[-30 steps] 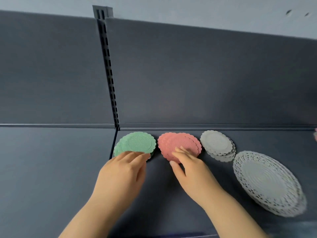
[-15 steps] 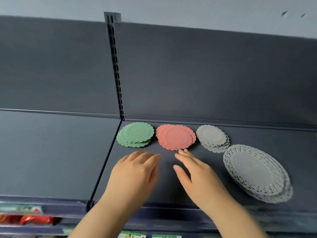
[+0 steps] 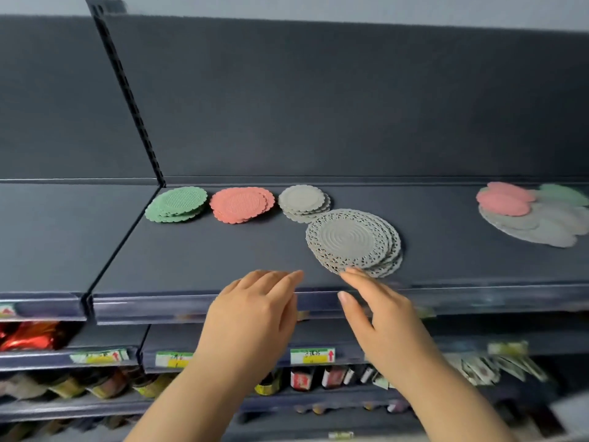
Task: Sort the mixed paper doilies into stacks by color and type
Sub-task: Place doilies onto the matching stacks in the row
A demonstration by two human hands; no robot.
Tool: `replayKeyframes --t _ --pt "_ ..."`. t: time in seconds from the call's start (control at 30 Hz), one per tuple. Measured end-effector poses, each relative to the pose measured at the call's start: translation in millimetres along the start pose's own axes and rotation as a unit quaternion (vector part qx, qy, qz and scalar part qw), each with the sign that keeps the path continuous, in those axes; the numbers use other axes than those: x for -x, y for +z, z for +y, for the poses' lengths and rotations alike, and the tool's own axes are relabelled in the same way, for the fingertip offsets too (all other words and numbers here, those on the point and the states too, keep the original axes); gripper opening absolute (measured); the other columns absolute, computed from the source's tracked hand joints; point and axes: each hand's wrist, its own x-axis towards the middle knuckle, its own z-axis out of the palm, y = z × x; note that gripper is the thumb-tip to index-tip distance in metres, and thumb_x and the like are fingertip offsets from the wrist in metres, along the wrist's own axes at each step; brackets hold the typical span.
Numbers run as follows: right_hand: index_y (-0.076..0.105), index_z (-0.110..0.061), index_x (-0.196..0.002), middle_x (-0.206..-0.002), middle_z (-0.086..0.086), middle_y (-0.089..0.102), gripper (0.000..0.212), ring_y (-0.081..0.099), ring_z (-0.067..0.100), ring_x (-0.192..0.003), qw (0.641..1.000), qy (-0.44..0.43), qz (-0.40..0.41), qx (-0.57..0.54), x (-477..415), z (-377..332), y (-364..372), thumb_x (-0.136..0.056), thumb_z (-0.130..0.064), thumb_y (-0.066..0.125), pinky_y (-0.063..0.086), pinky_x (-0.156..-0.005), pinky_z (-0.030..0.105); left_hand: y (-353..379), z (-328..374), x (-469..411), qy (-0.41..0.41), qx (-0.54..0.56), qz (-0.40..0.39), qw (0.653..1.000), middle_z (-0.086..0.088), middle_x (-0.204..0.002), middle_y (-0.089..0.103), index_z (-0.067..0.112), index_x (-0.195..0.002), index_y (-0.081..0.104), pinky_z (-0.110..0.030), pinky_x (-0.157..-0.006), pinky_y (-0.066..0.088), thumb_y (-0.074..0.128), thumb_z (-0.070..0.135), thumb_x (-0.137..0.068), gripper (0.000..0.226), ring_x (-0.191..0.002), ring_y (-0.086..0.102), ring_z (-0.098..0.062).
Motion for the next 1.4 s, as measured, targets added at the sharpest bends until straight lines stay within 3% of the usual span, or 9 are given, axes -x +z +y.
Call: replayKeyframes --t 0.23,0.4,0.5,0.67,0.87,1.03,1.2,1.3,1.4 --pt "0.053 -0.024 -0.127 -0.128 -0.021 0.045 0.037 0.036 -0.009 -0.123 0.997 0.067 0.002 -0.024 41 41 -24 -0.090 -0.031 0.051 0.029 -0.100 0.010 23 49 -2 0.016 0.012 -0.044 0.999 0.004 -0.097 0.072 0.016 -0.105 0.070 -0.026 -0.066 0.053 0.056 0.018 -0.079 0.030 -0.087 0.068 -0.017" --pt "0.051 -0.027 -0.128 -0.126 -0.026 0.038 0.038 0.029 -0.015 -0.121 0.994 0.109 0.005 -0.023 38 66 -35 -0.090 -0.032 0.050 0.016 -0.090 -0.008 43 63 -25 0.043 0.024 -0.070 0.996 0.004 -0.100 0.071 0.016 -0.107 0.069 -0.028 -0.074 0.052 0.055 0.018 -0.081 0.029 -0.090 0.067 -0.018" --pt "0.050 -0.027 -0.128 -0.125 -0.028 0.036 0.038 0.027 -0.015 -0.121 0.994 0.106 0.018 -0.001 19 78 -39 -0.090 -0.033 0.049 0.015 -0.090 -0.007 56 59 -49 0.055 0.042 -0.067 0.995 0.005 -0.102 0.070 0.016 -0.109 0.068 -0.028 -0.074 0.052 0.056 0.016 -0.083 0.028 -0.093 0.066 -0.018" --pt "0.051 -0.026 -0.128 -0.129 -0.024 0.040 0.039 0.028 -0.011 -0.125 0.994 0.092 0.044 0.030 -23 92 -44 -0.089 -0.033 0.047 0.029 -0.102 0.015 75 49 -89 0.077 0.069 -0.059 0.993 0.006 -0.105 0.069 0.018 -0.111 0.067 -0.026 -0.073 0.053 0.051 0.021 -0.086 0.030 -0.099 0.064 -0.017" --pt "0.048 -0.026 -0.130 -0.137 -0.018 0.042 0.041 0.026 -0.008 -0.129 0.992 0.091 0.064 0.067 -60 122 -53 -0.090 -0.036 0.045 0.033 -0.104 0.022 108 45 -142 0.107 0.071 -0.052 0.990 0.000 -0.106 0.070 0.014 -0.109 0.069 -0.036 -0.076 0.056 0.056 0.018 -0.085 0.028 -0.099 0.065 -0.023" --pt "0.052 -0.022 -0.128 -0.135 -0.015 0.046 0.039 0.030 -0.007 -0.128 0.989 0.097 0.086 0.071 -72 164 -86 -0.089 -0.029 0.051 0.031 -0.101 0.017 122 78 -184 0.137 0.054 -0.063 0.987 0.003 -0.103 0.070 0.018 -0.107 0.070 -0.028 -0.076 0.053 0.041 0.028 -0.085 0.037 -0.094 0.066 -0.018" --pt "0.054 -0.021 -0.125 -0.126 -0.019 0.046 0.037 0.040 -0.003 -0.122 0.986 0.103 0.118 0.064 -91 230 -140 -0.088 -0.024 0.055 0.024 -0.098 0.008 152 121 -222 0.125 0.032 -0.054 0.990 0.001 -0.100 0.071 0.016 -0.105 0.070 -0.033 -0.075 0.054 0.057 0.021 -0.079 0.030 -0.087 0.068 -0.021" --pt "0.058 -0.015 -0.120 -0.116 -0.011 0.057 0.034 0.053 0.005 -0.107 0.989 0.090 0.097 0.059 -100 270 -174 -0.086 -0.018 0.059 0.028 -0.088 0.005 172 164 -238 0.100 0.027 -0.057 0.993 0.002 -0.100 0.071 0.017 -0.106 0.070 -0.032 -0.076 0.054 0.050 0.024 -0.083 0.031 -0.088 0.067 -0.020" --pt "0.060 -0.011 -0.117 -0.117 -0.002 0.060 0.032 0.051 0.005 -0.106 0.992 0.076 0.070 0.074 -104 313 -209 -0.085 -0.015 0.061 0.022 -0.087 0.001 192 209 -251 0.103 0.015 -0.059 0.993 0.005 -0.097 0.071 0.020 -0.104 0.070 -0.030 -0.075 0.054 0.068 0.022 -0.077 0.028 -0.088 0.068 -0.017"
